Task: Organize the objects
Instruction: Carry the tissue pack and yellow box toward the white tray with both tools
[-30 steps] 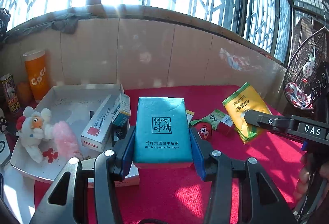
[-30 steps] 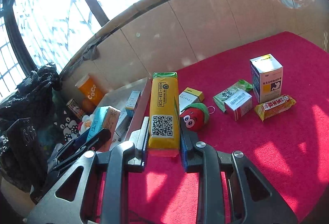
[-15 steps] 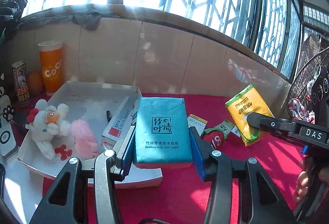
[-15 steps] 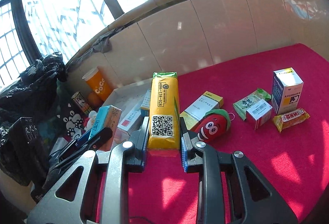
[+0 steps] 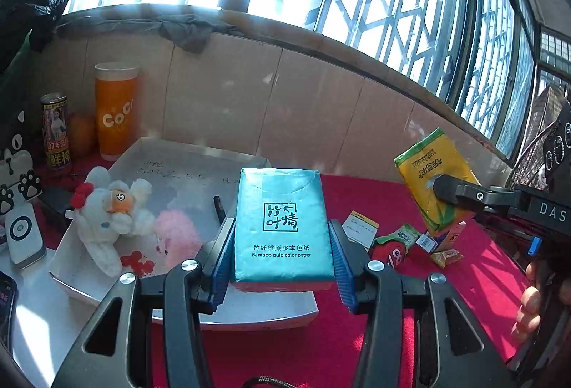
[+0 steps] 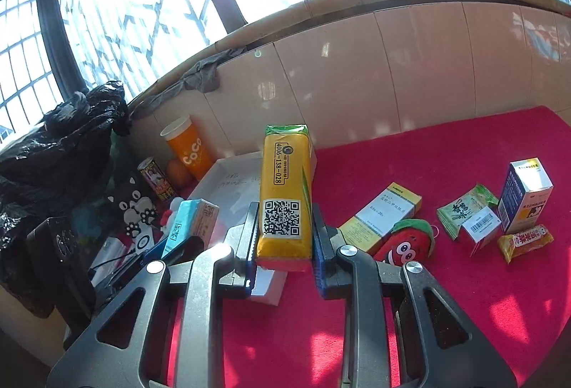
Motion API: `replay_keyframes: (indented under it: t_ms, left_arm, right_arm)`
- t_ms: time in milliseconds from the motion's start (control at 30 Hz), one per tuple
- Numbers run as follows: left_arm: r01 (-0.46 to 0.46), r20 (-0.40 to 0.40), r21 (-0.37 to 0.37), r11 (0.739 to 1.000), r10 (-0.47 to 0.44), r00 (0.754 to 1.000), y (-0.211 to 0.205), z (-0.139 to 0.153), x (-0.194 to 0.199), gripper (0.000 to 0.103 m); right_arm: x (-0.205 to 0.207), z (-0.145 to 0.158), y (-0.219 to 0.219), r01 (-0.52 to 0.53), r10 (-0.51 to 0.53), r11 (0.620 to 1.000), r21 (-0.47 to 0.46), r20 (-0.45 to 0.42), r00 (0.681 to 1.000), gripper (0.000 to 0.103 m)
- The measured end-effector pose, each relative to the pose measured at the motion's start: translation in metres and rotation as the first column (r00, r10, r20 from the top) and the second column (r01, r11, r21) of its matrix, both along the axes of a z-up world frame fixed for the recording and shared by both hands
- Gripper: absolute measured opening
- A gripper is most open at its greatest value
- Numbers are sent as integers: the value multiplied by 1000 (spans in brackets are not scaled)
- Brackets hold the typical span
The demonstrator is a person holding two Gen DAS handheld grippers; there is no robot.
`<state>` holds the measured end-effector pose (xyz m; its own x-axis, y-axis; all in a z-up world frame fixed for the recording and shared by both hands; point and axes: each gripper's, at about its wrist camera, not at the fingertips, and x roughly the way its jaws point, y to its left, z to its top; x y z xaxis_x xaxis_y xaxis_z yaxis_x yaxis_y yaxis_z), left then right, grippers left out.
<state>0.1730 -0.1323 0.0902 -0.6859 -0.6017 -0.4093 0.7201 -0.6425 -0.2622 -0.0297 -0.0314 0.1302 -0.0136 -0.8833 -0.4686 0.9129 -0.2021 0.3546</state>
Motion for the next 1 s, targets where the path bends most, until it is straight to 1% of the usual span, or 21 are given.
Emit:
replay_keyframes:
  t_ms: [233, 467, 633, 800, 1000]
  left_arm:
    - [-24, -10, 6, 1000, 24, 1000, -12, 3, 11, 50]
    - [-51, 5, -30, 998, 51, 999, -33, 24, 16, 50]
    - [-53, 18, -41, 998, 54, 998, -46, 31, 13, 50]
    - [-59, 39, -31, 998, 61, 997, -61, 33, 10, 50]
    - [-88, 63, -16, 996, 89, 994, -85, 32, 10, 50]
  right_arm:
    - [13, 6, -20, -33, 33, 999, 4, -18, 999, 24]
    - [22, 13, -42, -61, 62, 998, 13, -43, 997, 24]
    - [26, 16, -61, -77, 78, 997, 22, -48, 996, 24]
    - [29, 17, -77, -85, 87, 996, 37, -61, 994, 24]
    - [25, 14, -97, -84, 88, 995, 62, -59, 994, 24]
